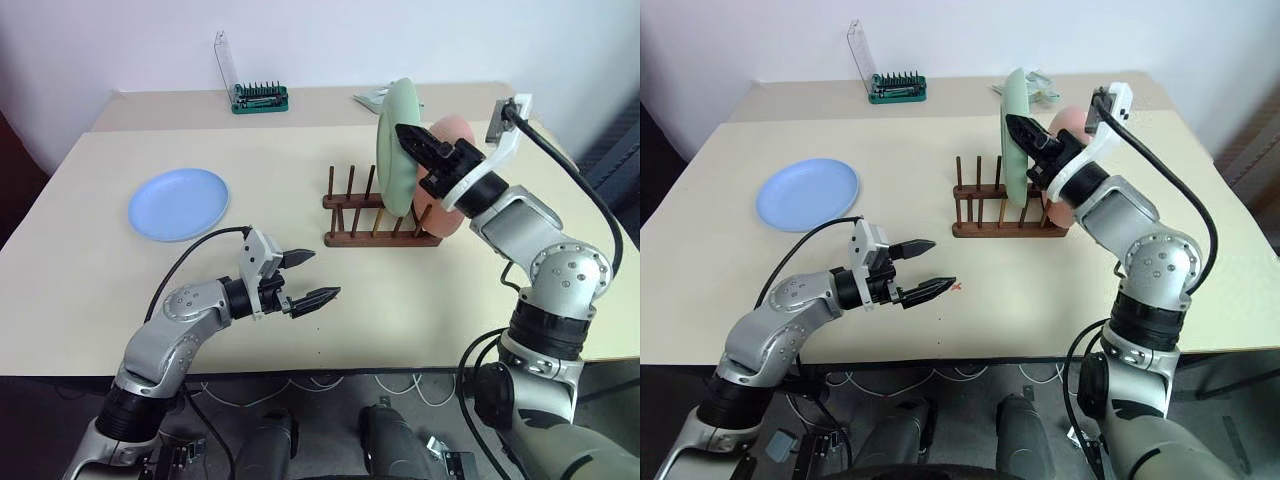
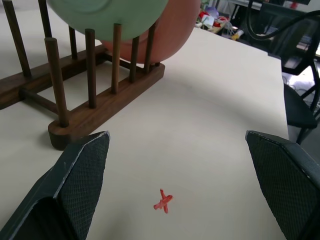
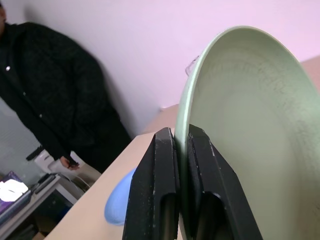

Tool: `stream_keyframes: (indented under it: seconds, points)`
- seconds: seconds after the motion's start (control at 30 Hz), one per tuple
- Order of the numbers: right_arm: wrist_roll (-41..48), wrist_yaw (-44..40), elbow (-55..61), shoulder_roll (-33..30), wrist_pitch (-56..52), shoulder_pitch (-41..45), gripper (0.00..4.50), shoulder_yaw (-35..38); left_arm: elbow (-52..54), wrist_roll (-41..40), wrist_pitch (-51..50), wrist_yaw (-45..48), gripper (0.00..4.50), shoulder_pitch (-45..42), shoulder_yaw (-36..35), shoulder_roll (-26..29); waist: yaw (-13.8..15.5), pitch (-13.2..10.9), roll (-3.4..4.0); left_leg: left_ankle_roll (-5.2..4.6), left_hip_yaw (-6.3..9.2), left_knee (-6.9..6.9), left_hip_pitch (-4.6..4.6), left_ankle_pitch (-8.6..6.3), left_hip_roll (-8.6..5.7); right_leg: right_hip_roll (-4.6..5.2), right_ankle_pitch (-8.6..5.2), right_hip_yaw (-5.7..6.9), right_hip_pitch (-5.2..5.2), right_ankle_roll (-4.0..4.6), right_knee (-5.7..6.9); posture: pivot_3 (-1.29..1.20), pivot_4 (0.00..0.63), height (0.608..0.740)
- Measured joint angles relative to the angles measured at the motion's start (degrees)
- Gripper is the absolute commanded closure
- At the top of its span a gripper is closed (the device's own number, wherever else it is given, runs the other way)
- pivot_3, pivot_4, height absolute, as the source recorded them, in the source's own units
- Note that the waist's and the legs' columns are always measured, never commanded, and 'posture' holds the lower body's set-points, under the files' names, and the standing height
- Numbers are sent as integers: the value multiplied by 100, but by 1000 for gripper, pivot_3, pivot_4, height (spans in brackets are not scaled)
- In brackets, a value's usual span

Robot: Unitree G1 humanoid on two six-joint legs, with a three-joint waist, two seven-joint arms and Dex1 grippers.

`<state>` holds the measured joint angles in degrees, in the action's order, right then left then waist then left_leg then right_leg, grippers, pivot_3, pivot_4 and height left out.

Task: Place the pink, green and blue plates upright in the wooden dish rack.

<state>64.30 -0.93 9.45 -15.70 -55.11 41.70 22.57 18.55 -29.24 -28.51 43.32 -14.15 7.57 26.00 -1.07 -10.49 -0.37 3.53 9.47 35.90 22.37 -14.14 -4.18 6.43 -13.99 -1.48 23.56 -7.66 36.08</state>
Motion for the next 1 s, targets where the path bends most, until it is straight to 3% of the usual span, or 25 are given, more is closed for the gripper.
stream_keyframes:
  seconds: [0.2, 0.3, 0.5, 1.0]
  points:
    - [235, 331, -327, 9, -4, 94, 4500, 83, -2, 43, 39, -7, 37, 10, 0, -41, -2, -1, 2, 0, 0, -1, 1, 0, 0, 0, 0, 0, 0, 0, -1, 0, 150, 740]
    - [297, 403, -338, 1, -2, 98, 3427, 83, -63, 83, 96, 5, 0, 42, 0, -57, -4, -1, 2, 0, 0, -1, 1, 0, 0, 0, 0, 0, 0, 0, -1, 0, 150, 740]
    - [374, 459, -316, -20, 0, 110, 470, 67, -181, 145, 212, 49, 0, 54, 0, -86, -4, -1, 2, 0, 0, -1, 1, 0, 0, 0, 0, 0, 0, 0, -1, 0, 150, 740]
    - [365, 657, 346, -490, -2, 87, 470, -189, -145, 127, 64, -14, 0, -29, -17, -95, 4, -2, 3, -1, 0, 0, 3, 0, 0, 0, -1, 0, 0, 0, -3, 0, 150, 740]
